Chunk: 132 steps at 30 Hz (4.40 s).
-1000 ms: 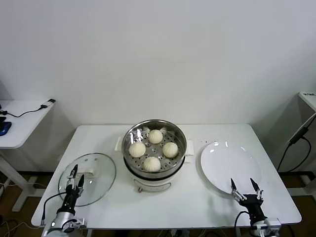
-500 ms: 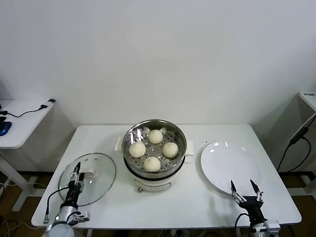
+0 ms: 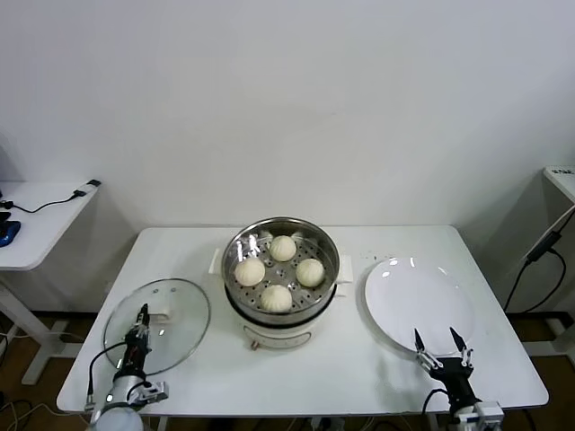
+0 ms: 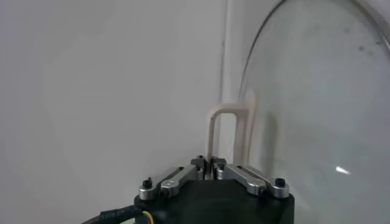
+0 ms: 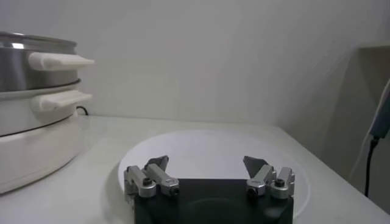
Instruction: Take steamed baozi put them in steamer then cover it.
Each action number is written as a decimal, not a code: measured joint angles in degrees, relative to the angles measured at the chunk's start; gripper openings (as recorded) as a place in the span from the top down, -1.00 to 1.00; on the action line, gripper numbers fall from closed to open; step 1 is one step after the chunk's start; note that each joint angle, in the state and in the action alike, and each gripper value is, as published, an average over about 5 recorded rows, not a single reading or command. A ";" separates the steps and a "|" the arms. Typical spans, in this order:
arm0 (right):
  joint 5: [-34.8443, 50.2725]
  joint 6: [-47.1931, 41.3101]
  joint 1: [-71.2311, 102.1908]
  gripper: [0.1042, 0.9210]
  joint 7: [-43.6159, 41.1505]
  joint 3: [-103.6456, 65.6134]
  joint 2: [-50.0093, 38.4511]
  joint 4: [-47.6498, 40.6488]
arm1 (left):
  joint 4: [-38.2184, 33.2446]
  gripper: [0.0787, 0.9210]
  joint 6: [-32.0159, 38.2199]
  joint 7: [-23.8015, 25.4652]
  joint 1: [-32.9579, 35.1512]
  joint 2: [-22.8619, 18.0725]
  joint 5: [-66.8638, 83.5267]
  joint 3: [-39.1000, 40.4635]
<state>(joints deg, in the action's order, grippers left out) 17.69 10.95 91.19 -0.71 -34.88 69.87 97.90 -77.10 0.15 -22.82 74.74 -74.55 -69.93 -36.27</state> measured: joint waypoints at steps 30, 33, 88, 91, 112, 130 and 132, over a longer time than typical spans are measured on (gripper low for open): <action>-6.86 -3.89 -0.66 -0.76 3.91 -0.98 1.34 4.06 | -39.61 0.87 -25.42 27.91 -2.75 12.59 11.75 8.84; -7.26 -3.94 -0.57 -0.76 3.93 -0.95 1.41 4.24 | -41.32 0.87 -28.70 30.50 -4.74 11.30 8.43 13.87; -9.77 0.70 -0.97 -0.76 4.27 -0.63 3.06 1.53 | -25.42 0.80 -38.35 37.56 -15.65 -10.73 -22.75 39.33; -10.00 0.84 -0.98 -0.76 4.23 -0.45 2.90 1.58 | -25.63 0.63 -38.24 37.56 -15.45 -10.63 -22.75 39.37; -9.25 -0.93 -1.13 -0.76 3.37 0.29 2.04 3.40 | -39.24 -0.73 -34.90 35.23 -9.88 -4.79 -8.07 38.83; -2.12 4.30 -1.05 -0.76 3.69 2.43 1.13 3.37 | -40.71 -0.77 -9.58 23.83 4.27 3.69 56.68 6.77; -1.50 4.85 -1.25 -0.76 3.86 2.66 1.10 3.00 | -38.46 -0.77 -6.75 23.67 5.26 4.09 63.19 5.17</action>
<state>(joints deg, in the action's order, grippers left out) 16.18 15.80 89.94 3.15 -32.22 70.97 100.90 -115.55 -6.60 0.85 80.00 -70.46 -6.73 -31.10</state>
